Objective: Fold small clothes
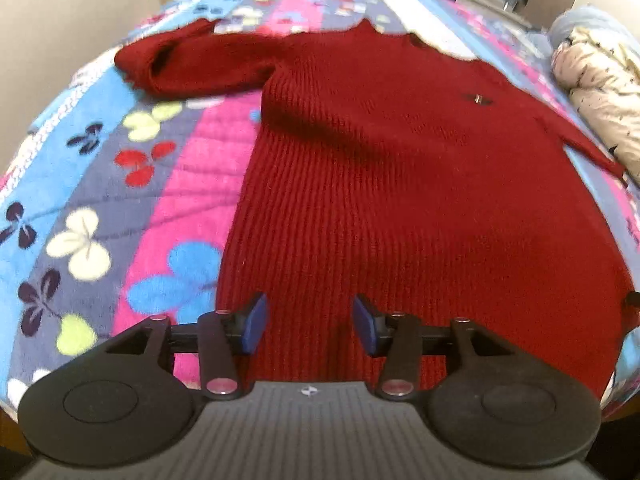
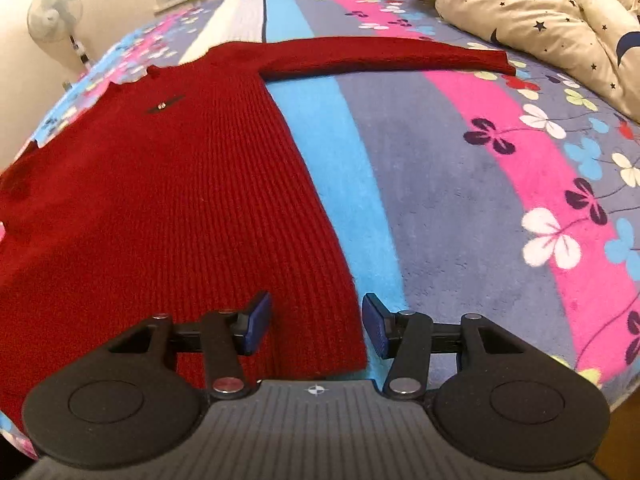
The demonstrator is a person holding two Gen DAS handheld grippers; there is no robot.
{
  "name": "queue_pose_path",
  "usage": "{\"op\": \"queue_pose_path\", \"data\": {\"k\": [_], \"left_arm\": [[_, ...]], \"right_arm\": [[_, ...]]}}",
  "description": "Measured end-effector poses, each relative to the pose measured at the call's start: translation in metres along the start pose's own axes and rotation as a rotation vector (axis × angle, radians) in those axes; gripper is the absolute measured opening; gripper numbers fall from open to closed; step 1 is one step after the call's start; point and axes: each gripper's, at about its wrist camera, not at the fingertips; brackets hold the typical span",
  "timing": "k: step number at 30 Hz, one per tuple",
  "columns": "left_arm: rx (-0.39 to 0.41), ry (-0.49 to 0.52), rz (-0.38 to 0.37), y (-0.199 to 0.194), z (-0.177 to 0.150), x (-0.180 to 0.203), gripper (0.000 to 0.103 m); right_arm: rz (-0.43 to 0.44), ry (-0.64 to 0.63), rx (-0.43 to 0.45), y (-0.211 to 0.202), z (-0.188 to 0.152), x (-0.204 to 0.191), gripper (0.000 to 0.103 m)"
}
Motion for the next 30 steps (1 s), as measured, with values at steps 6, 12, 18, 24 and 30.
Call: {"op": "queue_pose_path", "data": {"k": [6,12,18,24,30], "left_arm": [[0.002,0.059,0.009,0.001,-0.004,0.007,0.054],[0.062,-0.001,-0.015,-0.013,0.001,0.004,0.056],[0.117,-0.036,-0.031,-0.02,0.008,0.002,0.056],[0.216,-0.038,-0.004,-0.034,0.015,0.006,0.055],[0.282,-0.036,0.009,-0.04,0.025,0.003,0.014]], "right_arm": [[-0.024,-0.006,-0.03,0.002,-0.002,0.0,0.053],[-0.011,0.004,0.116,-0.022,0.009,0.0,0.053],[0.022,-0.044,0.28,-0.063,0.046,0.0,0.053],[0.072,-0.179,0.377,-0.089,0.088,-0.003,0.053],[0.088,-0.219,0.346,-0.046,0.096,-0.004,0.024]]}}
Point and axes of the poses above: each gripper's, at about its wrist camera, not at the fingertips, and y roughly the way its jaws point, x to its right, z to its top, and after that the axes turned 11 degrees about z, right-handed
